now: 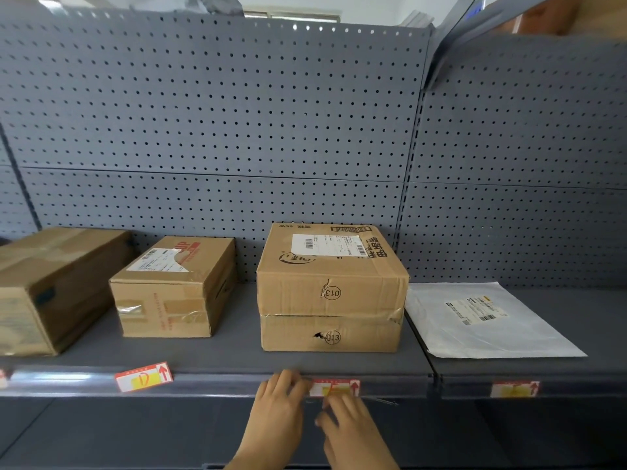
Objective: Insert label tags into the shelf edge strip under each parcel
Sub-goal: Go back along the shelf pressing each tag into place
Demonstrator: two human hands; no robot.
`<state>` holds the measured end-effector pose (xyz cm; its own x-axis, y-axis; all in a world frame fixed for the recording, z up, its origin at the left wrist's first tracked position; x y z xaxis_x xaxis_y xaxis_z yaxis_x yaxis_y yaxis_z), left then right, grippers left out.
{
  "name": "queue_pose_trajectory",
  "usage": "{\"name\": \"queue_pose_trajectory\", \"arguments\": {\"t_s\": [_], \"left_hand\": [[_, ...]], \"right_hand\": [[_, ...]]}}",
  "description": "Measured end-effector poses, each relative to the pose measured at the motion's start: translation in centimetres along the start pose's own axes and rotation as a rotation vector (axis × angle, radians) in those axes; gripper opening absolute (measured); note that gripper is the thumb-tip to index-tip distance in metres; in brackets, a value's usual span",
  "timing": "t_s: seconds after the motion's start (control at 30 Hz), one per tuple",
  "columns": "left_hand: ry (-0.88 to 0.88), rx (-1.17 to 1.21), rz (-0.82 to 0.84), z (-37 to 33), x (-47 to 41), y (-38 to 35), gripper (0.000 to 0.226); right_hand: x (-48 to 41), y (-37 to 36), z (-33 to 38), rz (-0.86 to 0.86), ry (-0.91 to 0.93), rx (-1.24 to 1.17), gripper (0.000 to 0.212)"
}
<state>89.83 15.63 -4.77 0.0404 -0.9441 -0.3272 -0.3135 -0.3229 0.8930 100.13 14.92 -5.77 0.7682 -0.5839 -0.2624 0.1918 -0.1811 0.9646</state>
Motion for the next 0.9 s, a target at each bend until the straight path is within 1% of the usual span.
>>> {"name": "queue_pose_trajectory", "arguments": {"t_s": [0.1,0.17,0.2,0.27,0.33,0.37,0.43,0.5,0.6,0.67,0.73,0.83,0.9], "left_hand": [[0.067,-0.011,0.004,1.5,0.5,0.3,0.051],[0.111,-0.063,-0.008,2.9,0.7,0.7,0.049],[0.132,-0.074,-0.019,3.8,0.9,1.1,0.048],[0.169,-0.071,-0.050,5.9,1.4,2.2,0.047],[0.230,-0.059,-0.091,8.5,2.0,4.0,0.047],[0.266,-0.059,-0.116,9.9,2.2,4.9,0.047],[0.348,-0.060,-0.160,13.1,2.4,6.9,0.047],[0.393,-0.108,-0.182,15.9,2.5,8.7,0.046],[0.379,-0.207,-0.178,19.5,2.5,10.3,0.046],[0.375,-0.203,-0.172,22.0,2.4,10.9,0.045],[0.357,-0.188,-0.160,24.2,2.1,11.4,0.043],[0.237,-0.198,-0.145,26.4,1.5,11.9,0.045],[0.169,-0.177,-0.128,27.3,1.4,11.9,0.044]], "right_hand": [[-1.3,-1.8,0.8,0.119,0.042,-0.086,0.026],[-2.3,-2.5,1.4,0.080,0.143,-0.059,0.028],[-3.2,-2.5,1.8,0.066,0.157,-0.078,0.028],[-5.0,-1.8,2.5,0.016,0.132,-0.115,0.023],[-6.8,-0.5,4.3,-0.064,0.121,-0.161,0.023],[-7.7,-0.8,5.2,-0.076,0.129,-0.181,0.023],[-9.8,-0.9,7.1,-0.134,0.164,-0.170,0.030],[-12.0,-0.1,9.2,-0.187,0.173,-0.175,0.035],[-15.2,0.1,11.7,-0.277,0.144,-0.253,0.033],[-17.3,-0.5,13.0,-0.291,0.100,-0.292,0.026],[-19.1,-1.3,13.6,-0.318,0.002,-0.319,0.017],[-20.5,-2.7,14.2,-0.350,-0.150,-0.359,0.021],[-20.7,-2.7,14.7,-0.382,-0.189,-0.323,0.019]]}}
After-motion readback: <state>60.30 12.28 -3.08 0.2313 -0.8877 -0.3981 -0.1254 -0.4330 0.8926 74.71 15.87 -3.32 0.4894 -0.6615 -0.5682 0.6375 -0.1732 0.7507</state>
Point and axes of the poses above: each hand's wrist, its own x-axis away from the middle knuckle, its own y-axis out of the back of the hand, z = x × y, the point moved 7 cm from there along -x, towards the middle knuckle, and after that the axes turned 15 degrees about y, right-handed, at the moved point
